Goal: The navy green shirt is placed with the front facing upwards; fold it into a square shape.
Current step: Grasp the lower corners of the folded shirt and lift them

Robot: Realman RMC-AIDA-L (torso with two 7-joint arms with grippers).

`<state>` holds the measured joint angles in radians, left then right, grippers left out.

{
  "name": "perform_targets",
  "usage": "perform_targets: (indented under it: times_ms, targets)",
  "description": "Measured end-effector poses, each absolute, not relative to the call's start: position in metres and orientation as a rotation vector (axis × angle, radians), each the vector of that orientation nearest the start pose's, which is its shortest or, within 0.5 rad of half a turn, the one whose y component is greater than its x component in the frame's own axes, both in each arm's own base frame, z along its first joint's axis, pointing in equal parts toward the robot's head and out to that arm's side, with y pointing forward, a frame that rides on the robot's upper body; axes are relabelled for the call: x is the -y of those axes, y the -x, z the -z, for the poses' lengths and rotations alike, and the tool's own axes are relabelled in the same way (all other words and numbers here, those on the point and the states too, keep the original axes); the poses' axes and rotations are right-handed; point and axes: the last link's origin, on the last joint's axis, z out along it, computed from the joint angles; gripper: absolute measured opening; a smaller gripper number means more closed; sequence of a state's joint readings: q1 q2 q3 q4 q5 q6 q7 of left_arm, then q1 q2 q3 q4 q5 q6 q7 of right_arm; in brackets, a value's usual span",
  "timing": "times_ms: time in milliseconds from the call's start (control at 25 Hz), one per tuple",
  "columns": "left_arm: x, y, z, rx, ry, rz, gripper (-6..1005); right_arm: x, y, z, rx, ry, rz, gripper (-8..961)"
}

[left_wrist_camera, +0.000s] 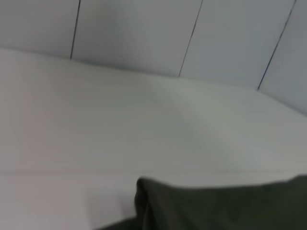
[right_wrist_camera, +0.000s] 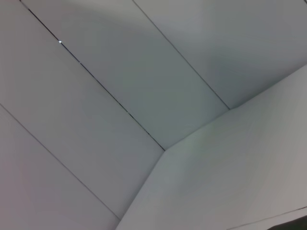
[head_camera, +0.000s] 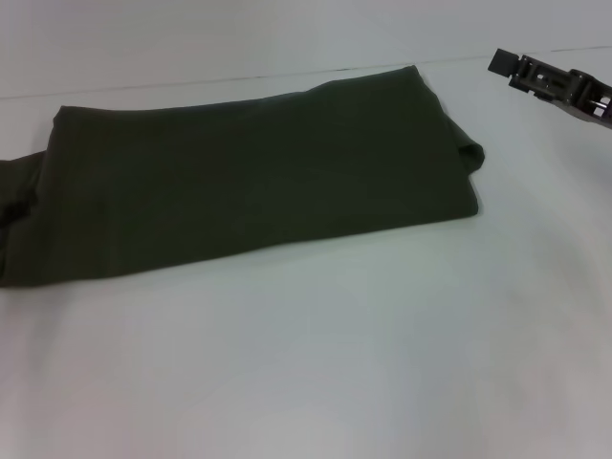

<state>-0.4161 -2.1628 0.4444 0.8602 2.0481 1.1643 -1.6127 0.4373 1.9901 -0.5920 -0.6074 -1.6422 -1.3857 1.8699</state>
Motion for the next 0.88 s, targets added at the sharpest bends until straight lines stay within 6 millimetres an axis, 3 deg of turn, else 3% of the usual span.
perform_targets:
  times_ms: [280, 880]
  targets:
    - [-0.33, 0.356, -0.061, 1.057, 2.023, 0.472, 948, -0.355, -0.303, -0.078, -1.308, 2.025, -1.144, 929]
    - [-0.306, 0.367, -0.068, 1.16, 2.113, 0.395, 948, -0.354, -0.309, -0.078, -1.324, 2.002, -1.128, 921]
